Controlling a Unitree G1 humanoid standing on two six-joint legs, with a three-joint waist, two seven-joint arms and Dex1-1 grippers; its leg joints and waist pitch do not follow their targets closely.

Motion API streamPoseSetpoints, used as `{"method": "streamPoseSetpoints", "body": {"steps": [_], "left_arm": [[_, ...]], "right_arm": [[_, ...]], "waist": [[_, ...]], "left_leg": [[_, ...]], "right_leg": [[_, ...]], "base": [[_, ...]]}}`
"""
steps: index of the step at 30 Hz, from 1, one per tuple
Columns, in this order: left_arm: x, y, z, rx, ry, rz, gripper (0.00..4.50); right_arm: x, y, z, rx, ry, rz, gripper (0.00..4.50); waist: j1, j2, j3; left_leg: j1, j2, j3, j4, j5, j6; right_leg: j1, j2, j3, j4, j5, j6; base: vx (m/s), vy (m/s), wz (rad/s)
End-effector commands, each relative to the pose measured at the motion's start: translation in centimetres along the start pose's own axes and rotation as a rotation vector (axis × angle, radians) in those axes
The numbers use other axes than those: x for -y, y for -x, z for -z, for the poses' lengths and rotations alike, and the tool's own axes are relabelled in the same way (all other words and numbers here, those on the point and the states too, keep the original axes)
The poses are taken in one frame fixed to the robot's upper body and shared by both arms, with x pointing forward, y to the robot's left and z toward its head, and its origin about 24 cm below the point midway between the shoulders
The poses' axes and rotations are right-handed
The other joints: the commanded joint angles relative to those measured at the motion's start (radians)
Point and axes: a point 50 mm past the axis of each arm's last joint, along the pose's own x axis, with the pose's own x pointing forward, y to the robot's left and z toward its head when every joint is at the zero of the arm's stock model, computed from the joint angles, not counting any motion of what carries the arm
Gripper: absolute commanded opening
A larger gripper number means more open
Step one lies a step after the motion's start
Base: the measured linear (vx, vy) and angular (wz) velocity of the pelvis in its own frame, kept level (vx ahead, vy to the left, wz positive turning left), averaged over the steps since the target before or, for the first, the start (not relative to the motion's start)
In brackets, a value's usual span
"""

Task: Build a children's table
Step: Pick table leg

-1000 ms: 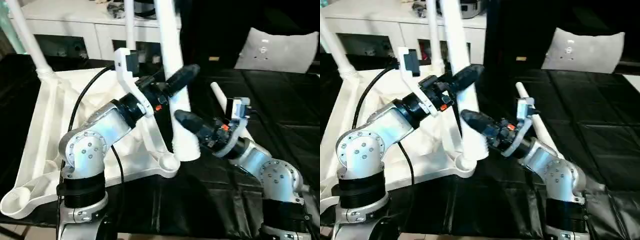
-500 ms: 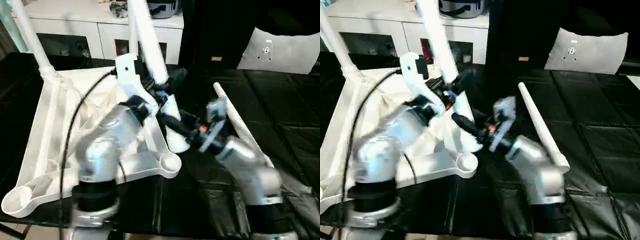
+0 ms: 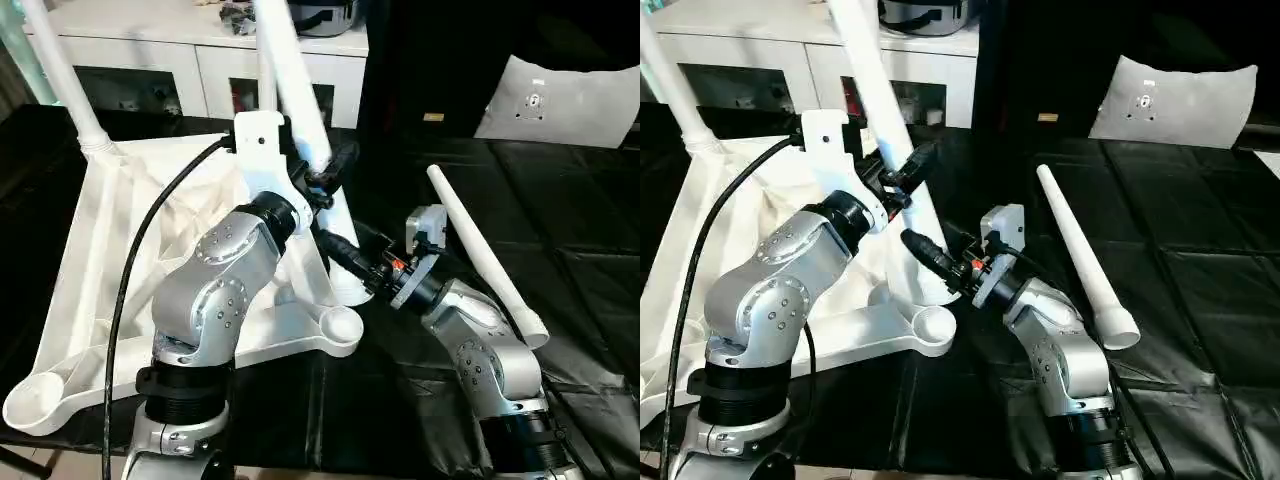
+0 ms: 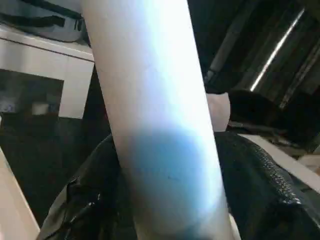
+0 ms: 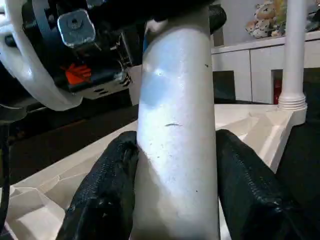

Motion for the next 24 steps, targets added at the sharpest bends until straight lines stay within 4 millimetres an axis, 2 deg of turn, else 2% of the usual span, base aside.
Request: {"method": "streamPoseSetpoints", "body": {"steps": [1,5,14,19,24], "left_arm": [[0.6,-0.1,0.2,-0.005,-0.020,0.028,2.52],[0.6,-0.2,0.2,-0.001,-0.044,0.031,2.18],[0.4,0.0,0.3,-0.005,-0.107,0.031,1.95],[0.3,-0.2,-0.2,0.036,0.152,0.008,1.93],[-0.4,-0.4,0.0,0.018,0.313,-0.022,1.85]], "right_arm": [[0.1,0.0,-0.4,0.021,0.011,-0.002,1.89],[0.1,0.1,-0.3,0.020,0.023,0.001,1.89],[0.2,0.0,-0.1,-0.014,0.033,-0.012,1.88],[0.3,-0.1,-0.2,-0.017,0.052,-0.012,1.88],[0.4,-0.2,-0.6,-0.020,0.038,-0.016,1.88]], "waist": [[-0.002,0.009,-0.063],[-0.002,0.009,-0.064],[-0.002,0.010,-0.064],[-0.002,0.007,-0.063],[-0.002,0.004,-0.063]], "left_leg": [[-0.007,0.014,0.006,-0.072,-0.108,0.034],[-0.006,0.014,0.006,-0.071,-0.101,0.036],[-0.006,0.015,0.006,-0.071,-0.096,0.036],[-0.008,0.013,0.010,-0.067,-0.093,0.031],[-0.008,0.009,0.010,-0.067,-0.096,0.046]], "right_leg": [[0.067,-0.075,0.041,-0.073,-0.280,-0.118],[0.067,-0.074,0.041,-0.071,-0.266,-0.124],[0.068,-0.074,0.042,-0.068,-0.255,-0.129],[0.069,-0.075,0.042,-0.069,-0.254,-0.144],[0.068,-0.070,0.040,-0.074,-0.280,-0.129]], "base": [[0.000,0.000,0.00],[0.000,0.000,0.00],[0.000,0.000,0.00],[0.000,0.000,0.00],[0.000,0.000,0.00]]}}
